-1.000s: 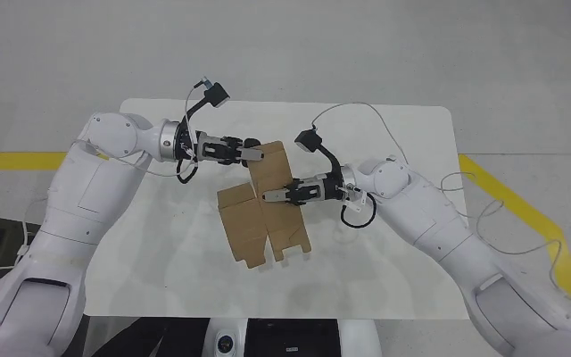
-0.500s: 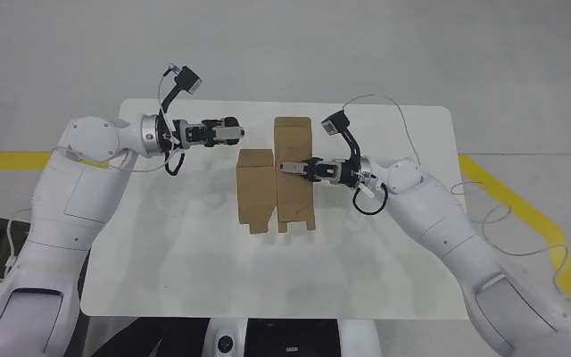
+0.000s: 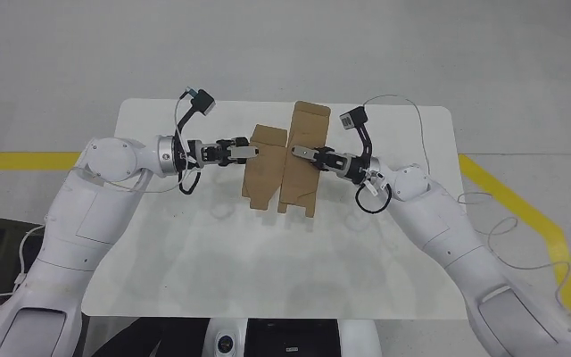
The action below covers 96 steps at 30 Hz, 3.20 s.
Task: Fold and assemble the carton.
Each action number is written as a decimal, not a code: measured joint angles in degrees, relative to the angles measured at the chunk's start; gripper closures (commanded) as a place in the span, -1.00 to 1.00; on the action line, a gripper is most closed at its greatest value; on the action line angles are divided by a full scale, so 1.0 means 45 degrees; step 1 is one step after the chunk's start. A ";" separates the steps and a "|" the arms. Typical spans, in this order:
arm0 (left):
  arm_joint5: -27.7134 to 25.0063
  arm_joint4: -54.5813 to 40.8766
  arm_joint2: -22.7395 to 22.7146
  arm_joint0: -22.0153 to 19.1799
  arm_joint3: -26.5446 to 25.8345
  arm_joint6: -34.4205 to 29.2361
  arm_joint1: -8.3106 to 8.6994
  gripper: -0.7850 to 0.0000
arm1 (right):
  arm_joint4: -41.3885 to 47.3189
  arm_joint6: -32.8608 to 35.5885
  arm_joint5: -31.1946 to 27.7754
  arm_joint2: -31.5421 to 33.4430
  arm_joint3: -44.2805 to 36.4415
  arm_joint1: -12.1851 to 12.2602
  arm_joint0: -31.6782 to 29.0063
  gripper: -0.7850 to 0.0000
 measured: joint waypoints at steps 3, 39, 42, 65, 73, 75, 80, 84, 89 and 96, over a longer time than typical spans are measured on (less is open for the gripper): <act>0.0106 0.0027 0.0122 0.0086 -0.0170 0.0063 -0.0037 -1.00 | -0.0187 -0.0093 0.0057 0.0227 -0.0173 0.0030 -0.0193 1.00; 0.0615 0.0520 0.0512 0.0268 -0.0317 -0.0303 -0.0256 1.00 | -0.1045 0.0203 0.0100 0.1714 -0.0690 -0.0150 -0.1083 -1.00; 0.0752 0.0285 0.0269 0.0014 0.0044 -0.0981 -0.0204 1.00 | -0.1099 0.0837 -0.0171 0.1905 -0.0661 -0.0090 -0.1062 -1.00; 0.0738 -0.0081 0.3197 -0.2268 0.0313 -0.5397 0.1016 1.00 | -0.2300 0.3466 0.0414 0.1892 -0.0544 0.0676 -0.0437 -1.00; 0.0735 -0.0775 0.4249 -0.2750 -0.0239 -0.5398 0.1557 1.00 | -0.2096 0.4006 0.0953 0.0955 -0.1054 0.1002 -0.0191 -1.00; 0.0684 -0.0793 0.4476 -0.2853 -0.0348 -0.5349 0.1678 1.00 | -0.1965 0.4095 0.1040 0.0577 -0.1313 0.1062 -0.0084 -1.00; 0.0381 -0.0598 0.5160 -0.3067 -0.0405 -0.5045 0.1896 1.00 | -0.1425 0.4319 0.1264 -0.0444 -0.1683 0.1171 0.0299 -1.00; 0.0201 -0.0717 0.5615 -0.3298 -0.0386 -0.4863 0.2025 1.00 | -0.1118 0.4481 0.1425 -0.1129 -0.1842 0.1258 0.0654 -1.00; 0.0015 -0.0974 0.6088 -0.3617 -0.0271 -0.4677 0.2179 1.00 | -0.0825 0.4692 0.1636 -0.1849 -0.1880 0.1430 0.1063 -1.00; -0.0141 -0.1439 0.6554 -0.4031 -0.0158 -0.4521 0.2360 1.00 | -0.0453 0.4503 0.1448 -0.2644 -0.1921 0.1640 0.1402 0.07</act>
